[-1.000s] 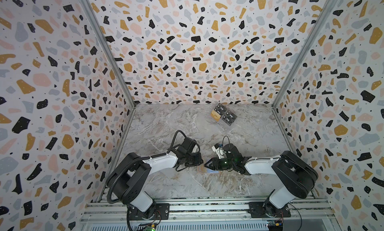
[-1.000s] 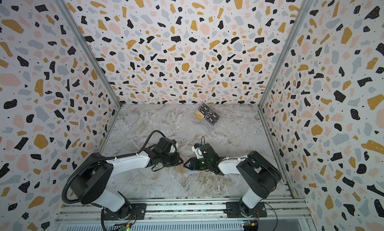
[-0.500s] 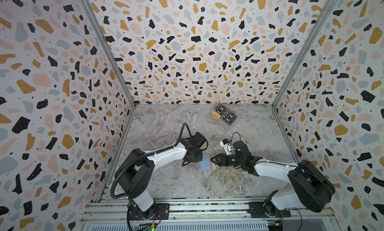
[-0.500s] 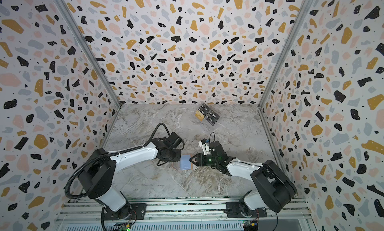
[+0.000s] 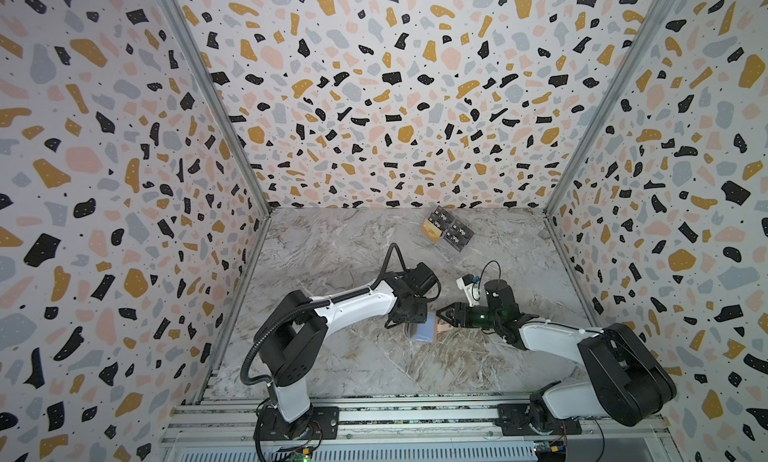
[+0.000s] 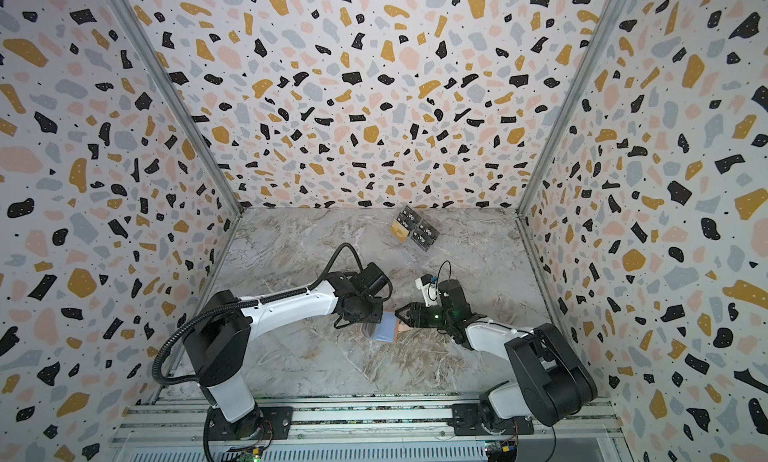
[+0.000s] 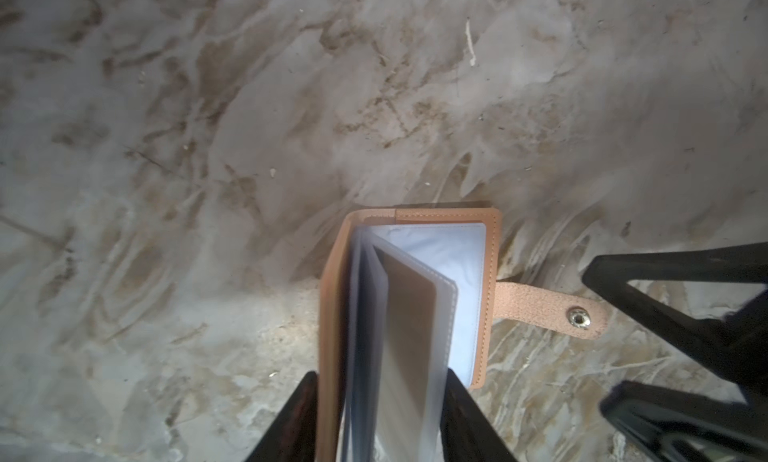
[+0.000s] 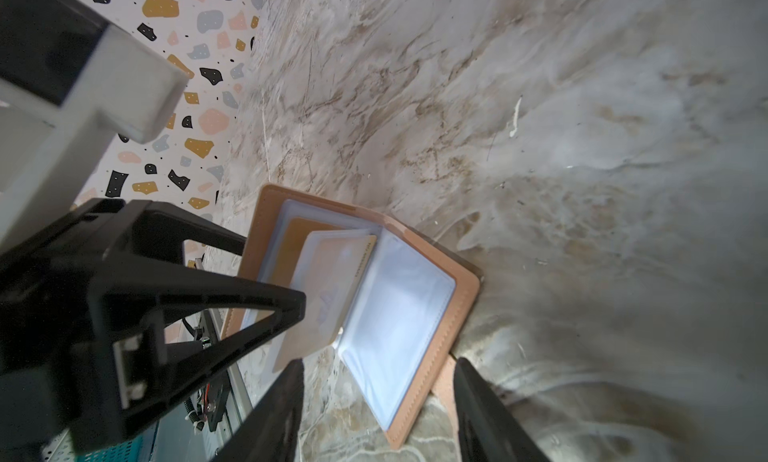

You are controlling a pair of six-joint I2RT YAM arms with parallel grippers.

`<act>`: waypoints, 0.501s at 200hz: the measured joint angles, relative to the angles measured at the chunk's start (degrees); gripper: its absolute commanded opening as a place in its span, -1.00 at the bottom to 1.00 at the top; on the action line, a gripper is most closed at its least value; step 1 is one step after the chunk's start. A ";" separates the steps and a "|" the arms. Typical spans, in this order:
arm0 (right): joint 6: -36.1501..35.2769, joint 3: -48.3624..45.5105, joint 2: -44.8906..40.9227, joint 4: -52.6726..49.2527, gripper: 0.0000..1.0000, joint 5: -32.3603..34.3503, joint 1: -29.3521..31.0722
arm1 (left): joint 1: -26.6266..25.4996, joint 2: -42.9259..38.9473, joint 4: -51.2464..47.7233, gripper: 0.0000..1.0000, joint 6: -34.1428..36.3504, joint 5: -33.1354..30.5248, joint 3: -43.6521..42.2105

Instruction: Put the credit cards into the card holder

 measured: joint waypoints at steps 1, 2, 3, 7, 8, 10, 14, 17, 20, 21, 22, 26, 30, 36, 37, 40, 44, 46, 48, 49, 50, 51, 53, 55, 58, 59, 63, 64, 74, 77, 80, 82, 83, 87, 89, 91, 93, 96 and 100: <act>0.00 0.00 0.04 0.04 0.17 -0.04 -0.02 | -0.09 0.07 0.04 0.03 -0.02 0.00 0.11; 0.00 -0.02 0.13 0.15 0.17 -0.13 -0.04 | -0.11 0.09 0.09 0.03 -0.07 0.02 0.15; 0.00 -0.02 0.17 0.20 0.17 -0.17 -0.07 | -0.17 0.22 0.15 0.03 -0.07 0.24 0.20; 0.02 -0.09 0.61 0.66 0.17 -0.48 -0.13 | -0.26 0.44 0.42 0.04 -0.09 0.42 0.33; 0.02 -0.09 0.68 0.72 0.17 -0.57 -0.13 | -0.33 0.52 0.52 0.04 -0.04 0.61 0.37; 0.09 -0.11 0.90 0.98 0.17 -0.68 -0.13 | -0.44 0.68 0.66 0.04 -0.09 0.81 0.44; 0.11 -0.24 1.40 1.53 0.17 -0.87 -0.17 | -0.52 0.96 0.92 0.04 -0.09 1.11 0.50; 0.11 -0.35 1.70 1.81 0.17 -0.92 -0.20 | -0.55 1.14 1.18 0.04 -0.13 1.31 0.55; 0.17 -0.44 2.10 2.10 0.17 -1.03 -0.24 | -0.66 1.46 1.42 0.04 -0.13 1.53 0.63; 0.15 -0.50 2.25 2.23 0.17 -1.07 -0.22 | -0.70 1.53 1.44 0.04 -0.13 1.57 0.68; 0.15 -0.52 2.34 2.27 0.17 -1.11 -0.22 | -0.76 1.62 1.46 0.04 -0.13 1.70 0.72; 0.20 -0.72 2.89 2.67 0.17 -1.18 -0.24 | -0.90 2.05 1.62 0.05 -0.13 1.92 0.90; 0.20 -0.92 3.39 2.97 0.17 -1.31 -0.24 | -1.05 2.45 1.79 0.05 -0.13 2.14 1.07; 0.20 -1.22 4.22 3.28 0.17 -1.44 -0.24 | -1.22 2.93 2.10 0.05 -0.15 2.49 1.22; 0.20 -1.25 4.31 3.30 0.17 -1.46 -0.22 | -1.25 2.99 2.21 0.05 -0.15 2.56 1.25; 0.20 -1.40 4.74 3.45 0.17 -1.55 -0.24 | -1.36 3.19 2.32 0.05 -0.15 2.73 1.33; 0.20 -1.62 5.22 3.63 0.17 -1.60 -0.24 | -1.46 3.39 2.54 0.05 -0.22 2.93 1.42; 0.20 -1.70 5.42 3.72 0.17 -1.62 -0.24 | -1.53 3.43 2.62 0.05 -0.24 2.99 1.44; 0.20 -1.84 5.62 3.76 0.16 -1.66 -0.24 | -1.60 3.48 2.78 0.06 -0.28 3.02 1.44; 0.20 -1.88 5.68 3.78 0.16 -1.66 -0.24 | -1.64 3.48 2.84 0.06 -0.33 3.10 1.44; 0.20 -1.90 5.73 3.80 0.16 -1.68 -0.24 | -1.68 3.50 2.86 0.06 -0.35 3.13 1.46; 0.20 -1.99 5.86 3.82 0.16 -1.68 -0.24 | -1.73 3.50 2.95 0.06 -0.37 3.17 1.44; 0.20 -2.10 6.03 3.87 0.16 -1.68 -0.26 | -1.81 3.50 2.99 0.06 -0.42 3.21 1.46; 0.20 -2.23 6.14 3.93 0.16 -1.68 -0.26 | -1.86 3.48 3.08 0.06 -0.46 3.26 1.46; 0.17 -2.36 6.29 3.96 0.16 -1.66 -0.26 | -2.01 3.41 3.23 0.07 -0.57 3.43 1.46; 0.15 -2.40 6.38 3.96 0.16 -1.68 -0.26 | -2.03 3.41 3.28 0.07 -0.57 3.45 1.46; 0.11 -2.60 6.49 4.26 0.15 -1.75 -0.28 | -2.16 3.32 3.54 0.07 -0.76 3.65 1.46; 0.09 -2.60 6.51 4.28 0.15 -1.77 -0.28 | -2.19 3.30 3.63 0.07 -0.81 3.74 1.46; 0.04 -2.62 6.51 4.42 0.16 -1.77 -0.48 | -2.47 2.99 5.14 0.07 -1.20 4.55 1.14; 0.02 -2.64 6.49 4.39 0.16 -1.75 -0.57 | -2.54 2.86 5.60 0.08 -1.31 4.79 0.98; 0.02 -2.69 6.49 4.42 0.16 -1.73 -0.68 | -2.64 2.73 6.19 0.08 -1.44 5.01 0.72; 0.02 -2.71 6.49 4.42 0.16 -1.73 -0.74 | -2.71 2.60 6.58 0.09 -1.49 5.16 0.57; 0.02 -2.71 6.49 4.42 0.16 -1.73 -0.76 | -2.71 2.49 6.80 0.09 -1.57 5.25 0.44; 0.02 -2.82 6.32 4.35 0.16 -1.70 -1.03 | -2.78 2.25 7.74 0.10 -1.70 5.73 -0.02; 0.02 -2.91 6.25 4.35 0.16 -1.70 -1.11 | -2.80 2.12 8.00 0.10 -1.75 5.90 -0.20; 0.00 -2.97 6.14 4.31 0.16 -1.68 -1.27 | -2.82 2.01 8.46 0.10 -1.86 6.10 -0.44; 0.00 -3.08 5.95 4.22 0.16 -1.66 -1.49 | -2.86 1.90 8.85 0.11 -1.88 6.29 -0.68; -0.02 -3.21 5.75 4.11 0.16 -1.66 -1.70 | -2.93 1.77 9.40 0.11 -2.03 6.51 -0.98; -0.07 -3.41 5.27 3.85 0.16 -1.64 -2.16 | -3.02 1.62 10.16 0.12 -2.12 6.95 -1.36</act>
